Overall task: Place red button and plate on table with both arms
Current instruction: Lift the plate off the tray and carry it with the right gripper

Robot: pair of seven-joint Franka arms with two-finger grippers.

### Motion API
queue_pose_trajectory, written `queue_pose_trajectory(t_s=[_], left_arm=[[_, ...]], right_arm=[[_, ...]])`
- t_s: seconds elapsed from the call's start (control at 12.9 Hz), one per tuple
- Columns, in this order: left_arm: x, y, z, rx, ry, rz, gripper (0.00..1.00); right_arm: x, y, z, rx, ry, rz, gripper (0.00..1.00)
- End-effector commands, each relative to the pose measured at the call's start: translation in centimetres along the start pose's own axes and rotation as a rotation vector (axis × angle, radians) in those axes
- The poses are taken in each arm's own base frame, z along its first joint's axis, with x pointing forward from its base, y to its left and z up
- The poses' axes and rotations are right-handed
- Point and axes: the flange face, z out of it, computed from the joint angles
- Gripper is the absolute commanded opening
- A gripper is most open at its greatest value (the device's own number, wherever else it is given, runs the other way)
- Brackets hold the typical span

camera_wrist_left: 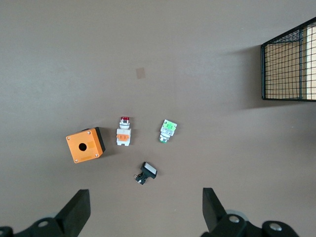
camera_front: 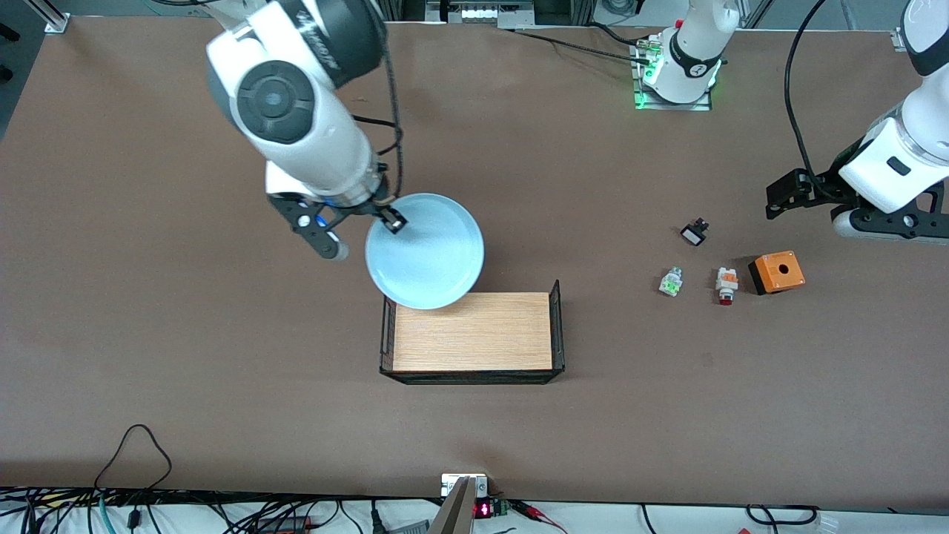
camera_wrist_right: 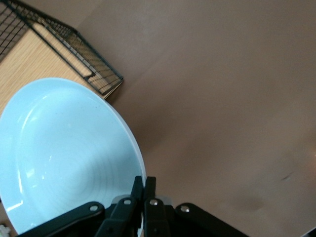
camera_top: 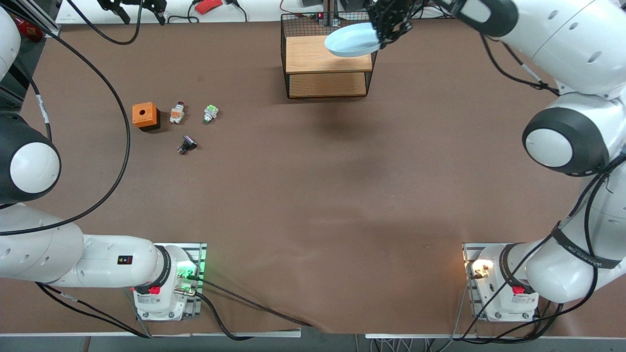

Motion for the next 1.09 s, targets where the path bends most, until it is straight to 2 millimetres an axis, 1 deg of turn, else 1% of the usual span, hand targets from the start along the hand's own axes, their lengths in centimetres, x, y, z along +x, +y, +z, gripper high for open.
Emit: queue_pose_trajectory(t_s=[0.0, 0.16, 0.31, 0.47, 0.54, 0.7, 1.01], left_arm=[[0.0, 0.0, -0.7, -0.020, -0.004, -0.006, 1.00], [0.0, 0.0, -0.8, -0.020, -0.002, -0.006, 1.00], [0.0, 0.1, -0.8, -0.020, -0.002, -0.004, 1.00], [0.0, 0.1, -0.8, -0.020, -0.002, -0.004, 1.00], [0.0, 0.1, -0.7, -0.020, -0.004, -0.006, 1.00], [0.0, 0.1, -0.8, -0.020, -0.002, -0.006, 1.00], [0.0, 0.1, -0.7, -0.020, -0.007, -0.006, 1.00]], right_arm=[[5.1, 5.2, -3.7, -0.023, -0.044, -0.163, 0.00], [9.4, 8.3, -4.3, -0.047, -0.065, -0.276, 0.00], [12.5, 10.3, -4.8, -0.035, -0.066, -0.339, 0.00], [14.7, 11.4, -4.4, -0.046, -0.059, -0.391, 0.00], [15.4, 11.6, -4.0, -0.072, -0.039, -0.414, 0.00], [16.8, 11.6, -2.0, -0.121, -0.032, -0.447, 0.00], [19.9, 10.5, 4.1, -0.122, -0.014, -0.446, 0.00]])
